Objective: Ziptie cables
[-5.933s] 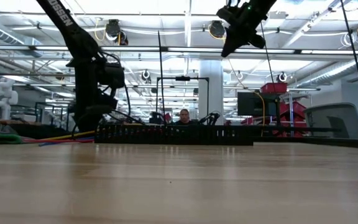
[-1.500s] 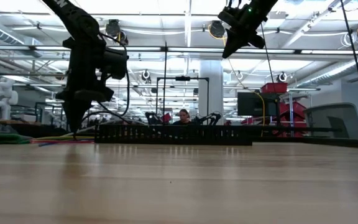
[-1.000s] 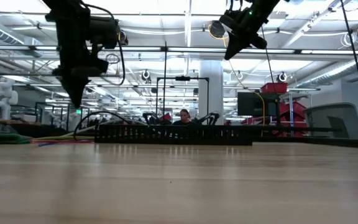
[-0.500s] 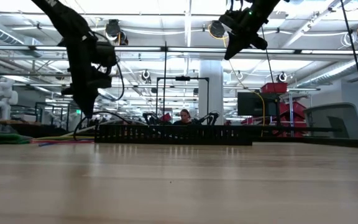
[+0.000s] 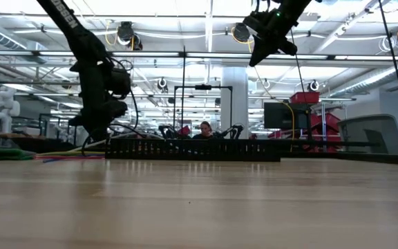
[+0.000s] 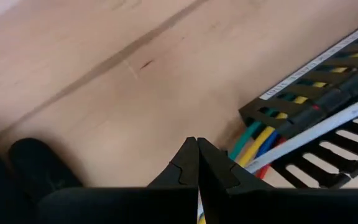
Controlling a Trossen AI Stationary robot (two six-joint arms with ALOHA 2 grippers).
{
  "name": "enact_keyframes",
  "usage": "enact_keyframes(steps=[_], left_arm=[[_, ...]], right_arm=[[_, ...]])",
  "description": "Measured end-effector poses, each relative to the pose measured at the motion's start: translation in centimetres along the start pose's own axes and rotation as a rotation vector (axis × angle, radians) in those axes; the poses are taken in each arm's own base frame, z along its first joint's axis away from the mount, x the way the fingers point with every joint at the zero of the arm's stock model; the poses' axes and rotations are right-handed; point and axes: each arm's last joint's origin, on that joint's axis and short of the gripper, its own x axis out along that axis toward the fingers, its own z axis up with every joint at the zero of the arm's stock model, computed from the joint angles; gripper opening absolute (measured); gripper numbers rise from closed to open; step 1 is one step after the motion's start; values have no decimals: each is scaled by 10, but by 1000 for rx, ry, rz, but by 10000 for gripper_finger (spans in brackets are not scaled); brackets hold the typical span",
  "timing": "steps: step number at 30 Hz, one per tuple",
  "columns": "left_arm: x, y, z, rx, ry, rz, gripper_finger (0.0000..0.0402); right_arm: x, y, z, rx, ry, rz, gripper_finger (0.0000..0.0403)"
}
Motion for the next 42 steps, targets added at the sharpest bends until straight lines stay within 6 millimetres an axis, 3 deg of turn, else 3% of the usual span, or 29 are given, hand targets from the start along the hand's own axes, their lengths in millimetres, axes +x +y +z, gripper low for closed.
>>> enact_keyframes(steps=[15,23,27,33,36,38,40,42], left_arm=[[3,-29,-13,45,108,-77,0],[5,-29,-34,93,259,148,0],[1,-29,-33,94,263,191,0],[-42,-40,-14,124,23,261,0],[-59,-41,-16,121,-26,270,0],[-67,-40,-23,105,29,276,0],[-80,-46,-29,65,35,220,0],[-95,-60,-31,98,-88,50,0]], right_arm=[[0,0,-1,-15,5,-1,18],[0,0,-1,-25,7,-1,18],[0,0,-1,-28,7,-2,18],[0,0,0,-28,1,-1,18],[0,0,0,-29,0,-1,18],[0,0,0,-34,-1,-2,18],[0,0,0,-34,-1,-2,18],[0,0,0,-33,-4,-4,18]])
